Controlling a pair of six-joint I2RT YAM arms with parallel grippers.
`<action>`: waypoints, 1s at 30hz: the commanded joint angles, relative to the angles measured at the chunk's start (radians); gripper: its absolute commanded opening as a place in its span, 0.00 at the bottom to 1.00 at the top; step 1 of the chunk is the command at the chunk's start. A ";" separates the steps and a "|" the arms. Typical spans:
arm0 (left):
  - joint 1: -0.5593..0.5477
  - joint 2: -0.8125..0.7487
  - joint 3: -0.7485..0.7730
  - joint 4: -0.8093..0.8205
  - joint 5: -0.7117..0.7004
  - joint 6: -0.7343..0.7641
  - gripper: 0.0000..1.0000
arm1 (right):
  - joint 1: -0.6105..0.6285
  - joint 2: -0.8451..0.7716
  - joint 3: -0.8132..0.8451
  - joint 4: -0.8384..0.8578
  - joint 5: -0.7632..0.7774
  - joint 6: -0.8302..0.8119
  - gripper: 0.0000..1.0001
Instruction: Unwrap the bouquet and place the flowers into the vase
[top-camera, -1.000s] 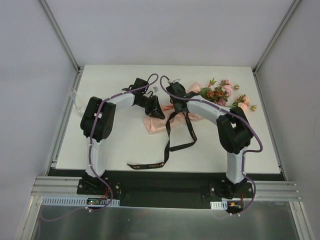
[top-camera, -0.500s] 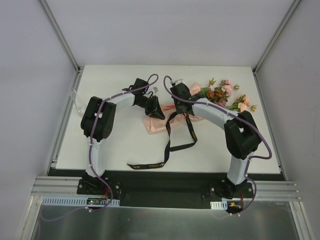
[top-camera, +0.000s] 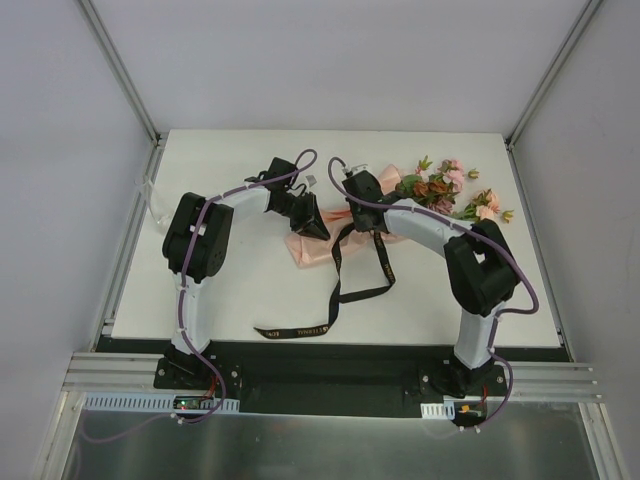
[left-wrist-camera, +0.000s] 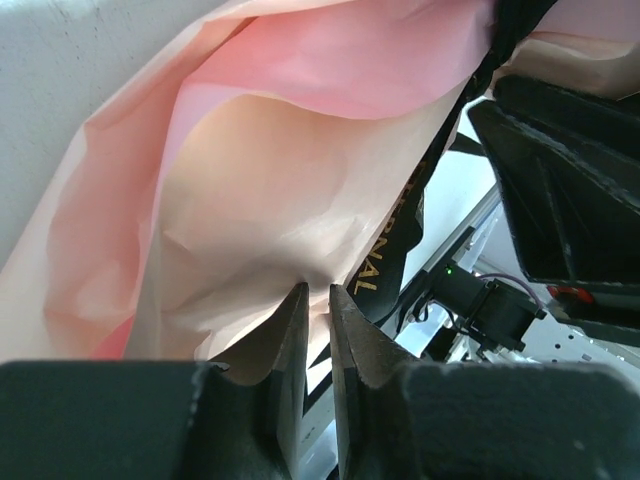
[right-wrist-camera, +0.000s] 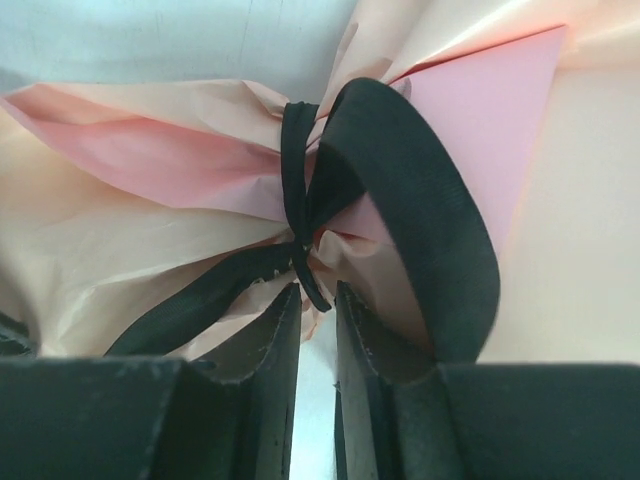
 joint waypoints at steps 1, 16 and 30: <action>0.005 0.000 0.017 0.010 0.027 -0.005 0.13 | -0.007 0.040 0.033 0.020 -0.013 -0.007 0.24; 0.007 0.021 0.016 0.010 0.015 -0.031 0.13 | 0.008 0.021 0.043 0.034 -0.010 -0.023 0.01; 0.007 0.054 0.017 0.010 0.009 -0.040 0.12 | -0.013 -0.157 -0.016 0.054 0.020 0.026 0.01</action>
